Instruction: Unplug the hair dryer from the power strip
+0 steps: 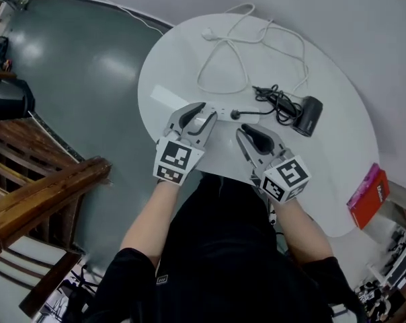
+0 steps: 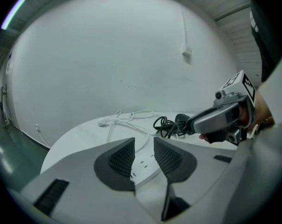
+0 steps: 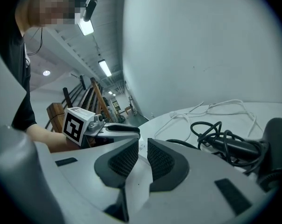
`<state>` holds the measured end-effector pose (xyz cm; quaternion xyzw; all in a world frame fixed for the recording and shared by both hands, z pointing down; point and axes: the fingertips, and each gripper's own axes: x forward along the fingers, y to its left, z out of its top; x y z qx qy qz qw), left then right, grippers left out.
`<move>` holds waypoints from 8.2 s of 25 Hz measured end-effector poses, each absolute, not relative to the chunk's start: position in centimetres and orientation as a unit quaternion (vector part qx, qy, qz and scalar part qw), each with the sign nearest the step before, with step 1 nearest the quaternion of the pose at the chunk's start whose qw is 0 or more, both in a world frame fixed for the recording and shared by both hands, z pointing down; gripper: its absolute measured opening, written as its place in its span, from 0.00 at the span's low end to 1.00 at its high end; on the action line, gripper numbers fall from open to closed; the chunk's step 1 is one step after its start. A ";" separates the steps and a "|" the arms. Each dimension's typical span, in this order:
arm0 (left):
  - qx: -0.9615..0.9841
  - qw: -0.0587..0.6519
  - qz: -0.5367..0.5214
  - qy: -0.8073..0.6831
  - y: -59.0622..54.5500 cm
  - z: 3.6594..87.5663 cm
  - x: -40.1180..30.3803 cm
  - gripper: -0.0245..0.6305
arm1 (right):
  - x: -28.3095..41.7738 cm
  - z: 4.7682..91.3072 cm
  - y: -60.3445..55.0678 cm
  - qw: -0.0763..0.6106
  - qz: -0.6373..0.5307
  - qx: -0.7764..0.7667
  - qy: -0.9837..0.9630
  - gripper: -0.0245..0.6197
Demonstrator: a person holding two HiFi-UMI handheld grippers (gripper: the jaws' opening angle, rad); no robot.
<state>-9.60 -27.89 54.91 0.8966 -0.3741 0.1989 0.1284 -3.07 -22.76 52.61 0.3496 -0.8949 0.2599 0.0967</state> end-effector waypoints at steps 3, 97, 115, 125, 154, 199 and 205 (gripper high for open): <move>0.895 0.130 0.213 -0.370 -28.1 56.5 -9.3 0.24 | -3.4 54.1 -23.6 0.107 0.262 0.355 -0.891 0.10; 0.889 0.130 0.191 -0.395 -27.3 57.5 -10.6 0.18 | 2.7 52.1 -24.4 0.069 0.328 0.440 -0.833 0.15; 0.900 0.085 0.148 -0.401 -24.9 49.8 -10.7 0.15 | 3.7 56.9 -19.4 0.145 0.342 0.460 -0.806 0.15; 0.892 0.073 0.123 -0.429 -24.1 44.0 -9.1 0.14 | 4.2 59.6 -17.8 0.152 0.377 0.414 -0.815 0.15; 0.895 0.045 0.105 -0.431 -20.7 34.0 -2.0 0.11 | 15.9 39.2 -17.5 0.043 0.205 0.454 -0.866 0.16; 0.912 -0.021 0.054 -0.407 -20.9 24.7 -2.2 0.06 | 18.3 23.2 -17.3 -0.048 0.018 0.487 -0.872 0.09; 0.903 -0.033 0.070 -0.422 -21.5 25.0 -2.5 0.06 | 18.6 24.2 -17.6 -0.044 0.030 0.495 -0.867 0.09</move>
